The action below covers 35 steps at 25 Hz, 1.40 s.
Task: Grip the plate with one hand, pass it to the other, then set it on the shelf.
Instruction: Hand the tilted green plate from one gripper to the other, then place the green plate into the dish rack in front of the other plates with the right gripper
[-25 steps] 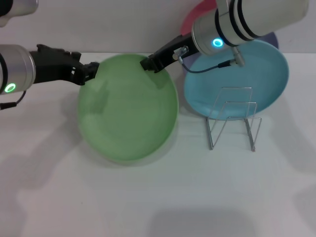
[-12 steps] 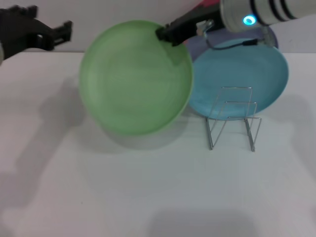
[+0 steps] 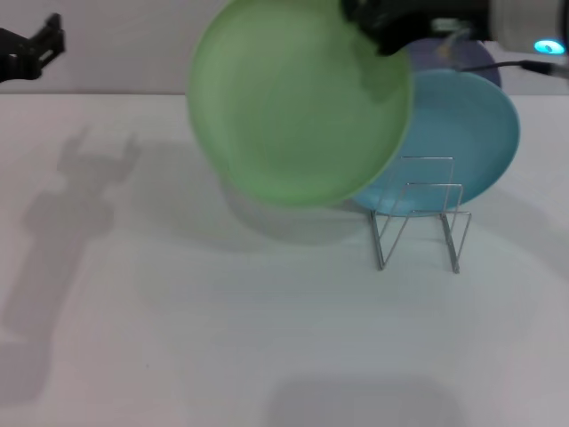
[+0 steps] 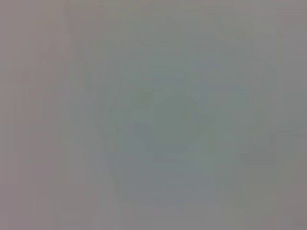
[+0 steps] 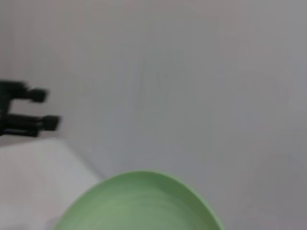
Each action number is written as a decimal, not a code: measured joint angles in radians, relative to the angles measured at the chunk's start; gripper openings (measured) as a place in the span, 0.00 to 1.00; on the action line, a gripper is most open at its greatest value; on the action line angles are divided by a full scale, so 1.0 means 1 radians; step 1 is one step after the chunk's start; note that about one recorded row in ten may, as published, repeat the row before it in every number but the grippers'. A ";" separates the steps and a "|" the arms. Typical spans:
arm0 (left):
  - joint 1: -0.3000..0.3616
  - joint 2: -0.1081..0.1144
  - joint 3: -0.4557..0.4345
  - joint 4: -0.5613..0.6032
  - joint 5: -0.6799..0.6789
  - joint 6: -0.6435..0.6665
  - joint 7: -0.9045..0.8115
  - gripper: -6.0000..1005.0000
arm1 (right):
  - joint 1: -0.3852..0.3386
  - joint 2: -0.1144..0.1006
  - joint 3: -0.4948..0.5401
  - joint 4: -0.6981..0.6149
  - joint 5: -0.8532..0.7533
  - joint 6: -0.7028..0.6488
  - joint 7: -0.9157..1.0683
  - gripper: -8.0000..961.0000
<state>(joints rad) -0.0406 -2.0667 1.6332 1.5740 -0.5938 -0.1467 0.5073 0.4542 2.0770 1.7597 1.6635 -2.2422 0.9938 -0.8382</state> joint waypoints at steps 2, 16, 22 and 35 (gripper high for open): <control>0.017 0.002 0.045 -0.056 0.000 0.144 -0.013 0.76 | -0.103 0.001 -0.005 0.060 0.109 -0.073 -0.121 0.06; 0.008 0.004 0.214 -0.342 0.014 0.577 -0.021 0.76 | -0.375 0.002 -0.010 -0.054 0.696 -0.159 -0.863 0.05; 0.011 0.005 0.237 -0.358 0.015 0.589 -0.019 0.76 | -0.423 0.002 0.041 -0.111 0.881 -0.056 -1.166 0.05; 0.019 0.006 0.244 -0.368 0.016 0.582 -0.015 0.76 | -0.422 0.000 0.140 -0.142 0.874 0.030 -1.329 0.05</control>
<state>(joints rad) -0.0221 -2.0606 1.8768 1.2056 -0.5782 0.4354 0.4928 0.0321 2.0770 1.8993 1.5212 -1.3681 1.0239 -2.1668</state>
